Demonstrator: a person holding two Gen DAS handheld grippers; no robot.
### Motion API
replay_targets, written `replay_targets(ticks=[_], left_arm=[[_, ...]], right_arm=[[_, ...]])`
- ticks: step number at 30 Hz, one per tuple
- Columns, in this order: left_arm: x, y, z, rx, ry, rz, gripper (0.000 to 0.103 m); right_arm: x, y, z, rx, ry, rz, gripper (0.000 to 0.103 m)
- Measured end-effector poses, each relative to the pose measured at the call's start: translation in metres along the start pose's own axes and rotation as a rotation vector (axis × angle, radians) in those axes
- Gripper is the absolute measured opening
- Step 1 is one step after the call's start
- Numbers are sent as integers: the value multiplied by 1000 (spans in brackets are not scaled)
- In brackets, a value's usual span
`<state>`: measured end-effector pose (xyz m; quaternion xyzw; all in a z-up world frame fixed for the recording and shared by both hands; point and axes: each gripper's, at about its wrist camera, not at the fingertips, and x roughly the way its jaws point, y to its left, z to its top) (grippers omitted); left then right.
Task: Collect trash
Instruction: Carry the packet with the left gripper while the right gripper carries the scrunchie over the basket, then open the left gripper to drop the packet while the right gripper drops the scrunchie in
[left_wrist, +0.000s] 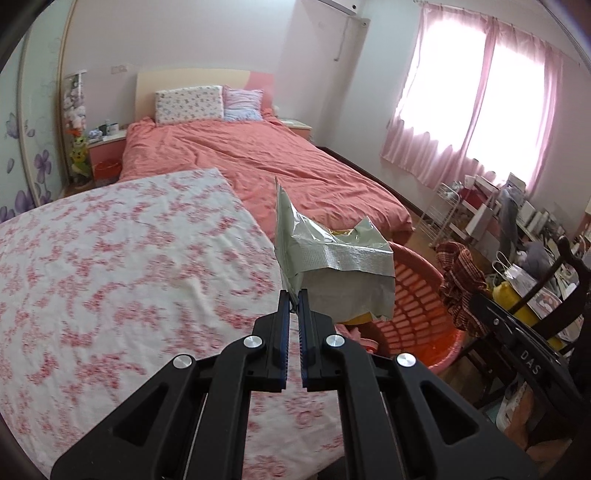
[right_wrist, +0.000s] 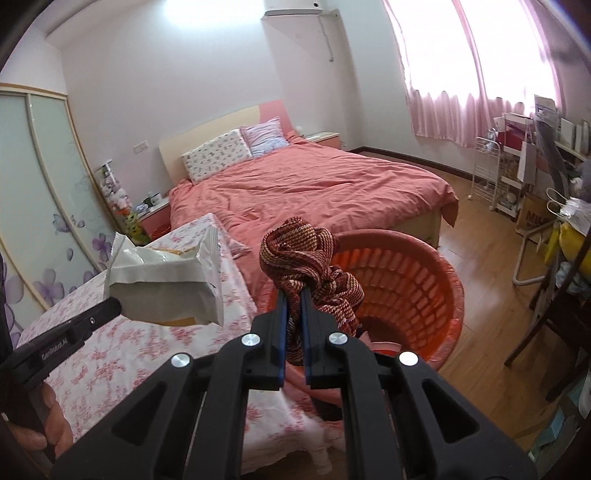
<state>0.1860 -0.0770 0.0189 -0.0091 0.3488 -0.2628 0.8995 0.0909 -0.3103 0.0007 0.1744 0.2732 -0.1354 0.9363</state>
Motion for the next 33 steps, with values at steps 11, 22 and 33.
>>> replay_targets(ticks=[11,22,33], left_arm=[[30,-32,-4,25,51,-43,4],[63,-62,-7,38,112,-78,4],[79,-69,-16,47,165,-76,39]], right_arm=[[21,-30,1,50,11,-5,8],[51,-52,11,100,23,14,12],[51,-63,8,125,19,-1,38]])
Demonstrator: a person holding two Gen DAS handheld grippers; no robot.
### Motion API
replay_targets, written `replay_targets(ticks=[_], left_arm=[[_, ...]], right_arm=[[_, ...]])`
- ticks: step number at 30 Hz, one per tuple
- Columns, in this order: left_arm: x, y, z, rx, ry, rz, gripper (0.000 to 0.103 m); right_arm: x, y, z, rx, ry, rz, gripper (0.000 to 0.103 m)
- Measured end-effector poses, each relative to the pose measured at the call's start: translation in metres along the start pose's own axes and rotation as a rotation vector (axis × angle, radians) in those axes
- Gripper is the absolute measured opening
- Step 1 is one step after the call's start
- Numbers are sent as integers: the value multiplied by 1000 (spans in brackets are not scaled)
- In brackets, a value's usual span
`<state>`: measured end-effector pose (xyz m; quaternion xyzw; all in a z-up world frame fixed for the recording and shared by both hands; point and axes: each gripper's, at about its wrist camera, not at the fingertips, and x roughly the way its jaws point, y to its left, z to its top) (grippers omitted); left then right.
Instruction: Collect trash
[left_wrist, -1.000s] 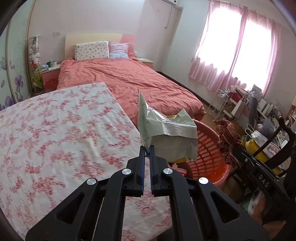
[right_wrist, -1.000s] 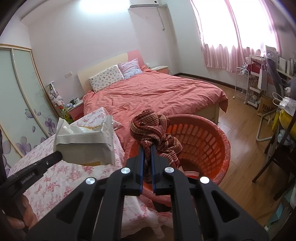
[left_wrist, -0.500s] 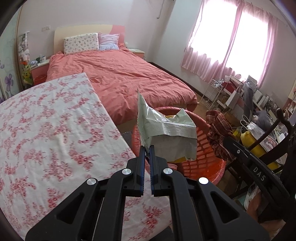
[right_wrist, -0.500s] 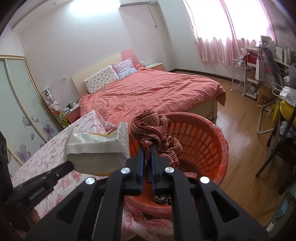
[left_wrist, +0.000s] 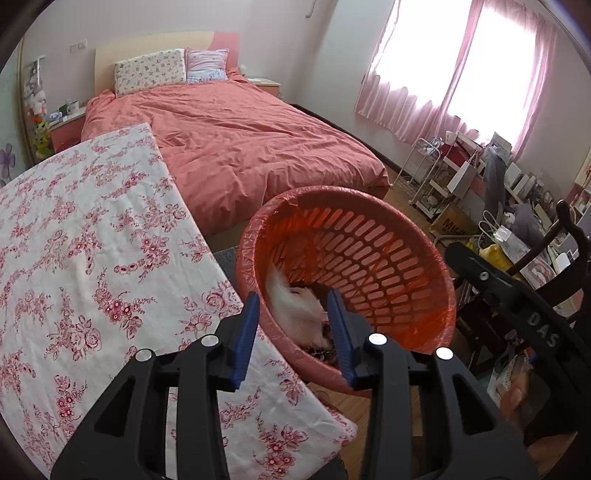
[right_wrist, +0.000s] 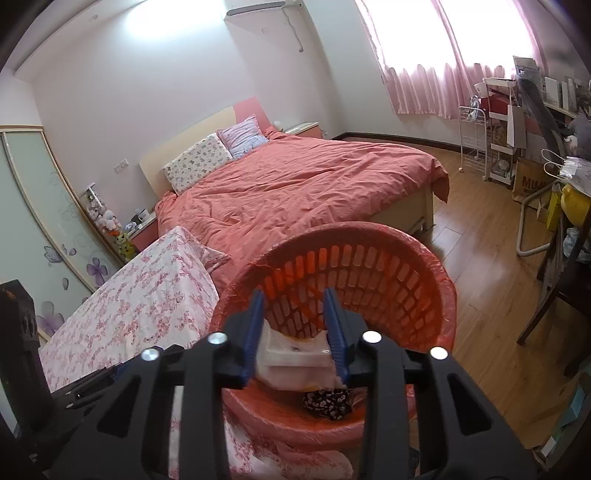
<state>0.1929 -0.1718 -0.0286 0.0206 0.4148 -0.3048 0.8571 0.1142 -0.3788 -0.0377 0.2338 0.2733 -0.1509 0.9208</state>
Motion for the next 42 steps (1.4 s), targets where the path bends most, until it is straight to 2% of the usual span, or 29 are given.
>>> replay_targets(ticks=[5,11,13,16,22,29,35,42], left_arm=[[-17,10,-7,-6,-17,30,48],[-67,35,-24,-18,-112,101,64],[-86,44,-33,-24,-146,127,73],[-108,54,-46,-25,-191,166,82],[-148,69,-78,-47,-275,265,94],[-173,78,-106,-86,-312,362,96],[-188,82,-124,-143,-336,418,96],[-197,77,-140,-159,-355,475,97]], right_arm=[[-15,3,-5,-19,-12,0,54],[-47,23,-24,-68,-48,5,76],[-57,27,-29,-76,-54,4,83],[-75,35,-40,-97,-67,-1,88],[-109,47,-67,-115,-85,-5,95],[-138,65,-94,-150,-121,-50,97],[-151,84,-111,-214,-157,-132,97],[-163,101,-128,-276,-205,-222,97]])
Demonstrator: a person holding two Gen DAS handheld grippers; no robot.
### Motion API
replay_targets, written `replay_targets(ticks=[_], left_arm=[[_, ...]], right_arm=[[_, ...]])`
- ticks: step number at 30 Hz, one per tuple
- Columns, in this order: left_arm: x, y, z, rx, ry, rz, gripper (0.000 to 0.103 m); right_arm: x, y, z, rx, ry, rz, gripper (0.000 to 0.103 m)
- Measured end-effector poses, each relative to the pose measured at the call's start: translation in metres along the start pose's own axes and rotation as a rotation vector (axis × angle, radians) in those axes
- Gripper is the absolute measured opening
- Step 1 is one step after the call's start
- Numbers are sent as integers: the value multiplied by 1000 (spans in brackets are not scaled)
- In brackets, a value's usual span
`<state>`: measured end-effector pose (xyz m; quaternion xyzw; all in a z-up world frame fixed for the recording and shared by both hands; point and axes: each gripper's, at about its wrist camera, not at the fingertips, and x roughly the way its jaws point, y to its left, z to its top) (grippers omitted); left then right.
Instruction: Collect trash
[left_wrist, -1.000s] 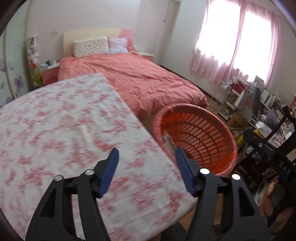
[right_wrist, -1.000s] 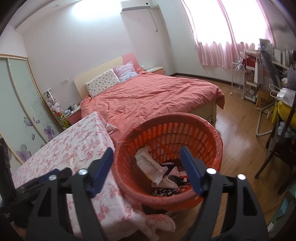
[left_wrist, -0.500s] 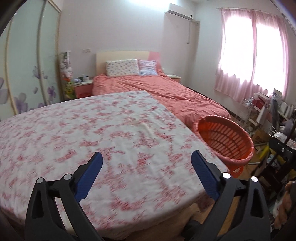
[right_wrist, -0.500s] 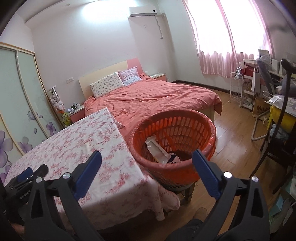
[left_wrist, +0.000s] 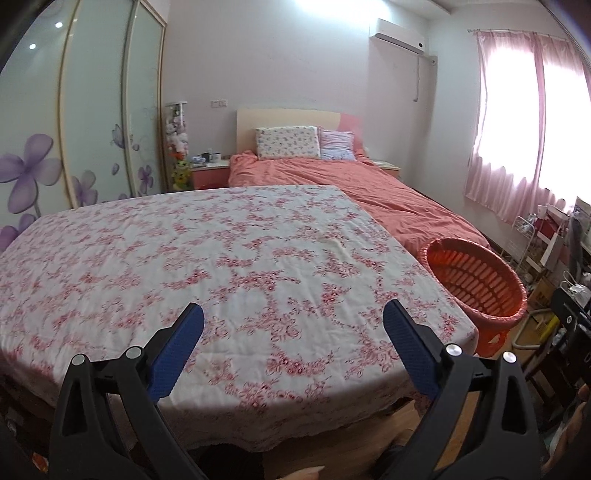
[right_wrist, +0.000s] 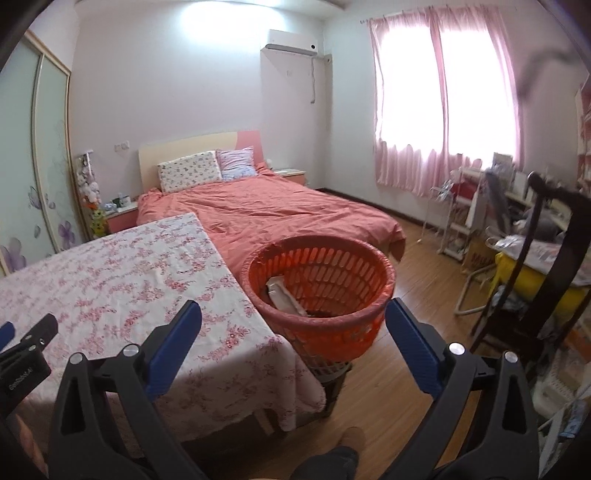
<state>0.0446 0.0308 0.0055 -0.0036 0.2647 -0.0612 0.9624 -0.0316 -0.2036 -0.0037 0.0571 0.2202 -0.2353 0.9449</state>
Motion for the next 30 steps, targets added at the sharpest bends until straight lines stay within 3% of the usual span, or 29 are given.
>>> replay_targets(ticks=[16,30], left_arm=[[-14,1,-18,-11,4,74,97],[-23,1,-26,-17,0,87,97]], right_arm=[[-13,9,-21,-24,28,-98,97],[-16,14,-29,-36,38,-106,97]])
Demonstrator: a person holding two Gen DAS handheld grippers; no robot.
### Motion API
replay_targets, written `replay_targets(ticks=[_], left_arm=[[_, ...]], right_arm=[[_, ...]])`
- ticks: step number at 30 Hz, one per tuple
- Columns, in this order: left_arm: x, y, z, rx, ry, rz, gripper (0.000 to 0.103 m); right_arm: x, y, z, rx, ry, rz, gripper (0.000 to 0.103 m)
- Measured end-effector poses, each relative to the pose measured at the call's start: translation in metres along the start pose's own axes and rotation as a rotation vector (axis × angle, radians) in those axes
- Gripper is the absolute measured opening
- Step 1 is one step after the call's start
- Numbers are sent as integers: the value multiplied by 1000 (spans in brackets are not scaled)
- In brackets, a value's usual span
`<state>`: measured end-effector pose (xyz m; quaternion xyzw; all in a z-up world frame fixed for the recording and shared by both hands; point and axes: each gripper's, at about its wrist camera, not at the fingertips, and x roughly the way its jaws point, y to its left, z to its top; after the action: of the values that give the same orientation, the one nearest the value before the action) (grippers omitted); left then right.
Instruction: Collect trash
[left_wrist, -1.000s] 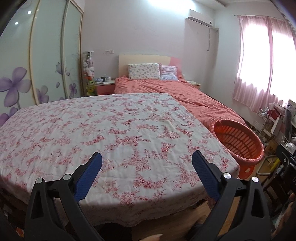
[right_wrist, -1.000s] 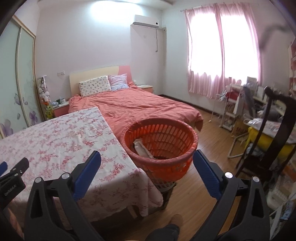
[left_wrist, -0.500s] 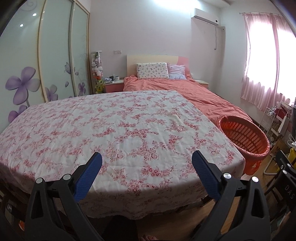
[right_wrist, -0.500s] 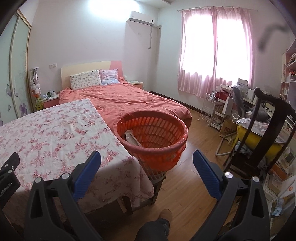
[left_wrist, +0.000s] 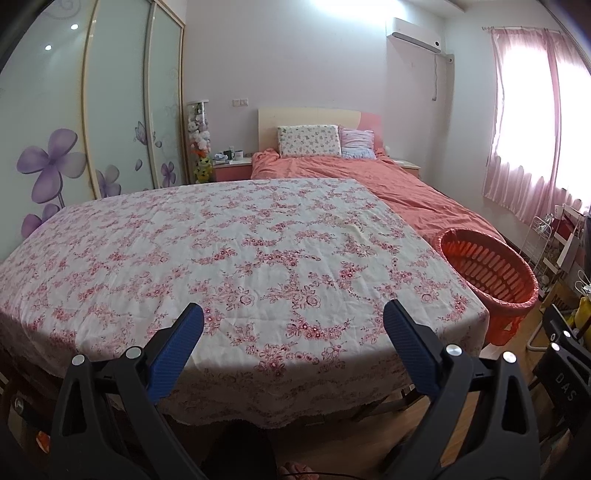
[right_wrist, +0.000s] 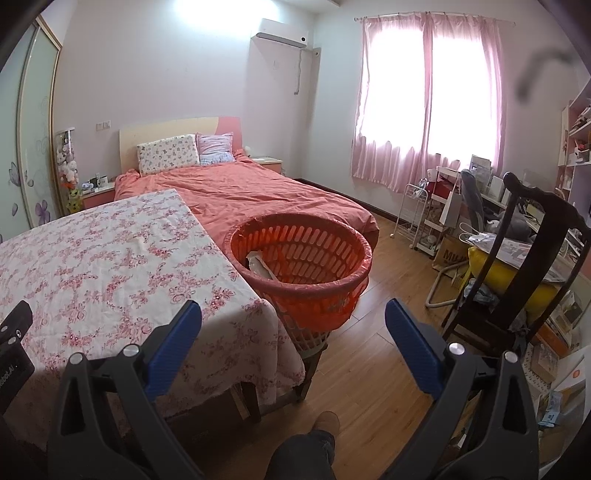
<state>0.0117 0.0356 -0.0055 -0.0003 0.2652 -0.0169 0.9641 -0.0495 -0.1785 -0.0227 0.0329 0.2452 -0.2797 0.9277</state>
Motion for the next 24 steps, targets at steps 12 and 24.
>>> replay_targets(ticks=[12,24], left_arm=[[-13,1,3,-3,-41,-1,97],[-15,3,3,-21,-34,-14,97]], right_arm=[[-16,-2,4,16,-57,1,97],[-19,-2,3,20,-50,7,97]])
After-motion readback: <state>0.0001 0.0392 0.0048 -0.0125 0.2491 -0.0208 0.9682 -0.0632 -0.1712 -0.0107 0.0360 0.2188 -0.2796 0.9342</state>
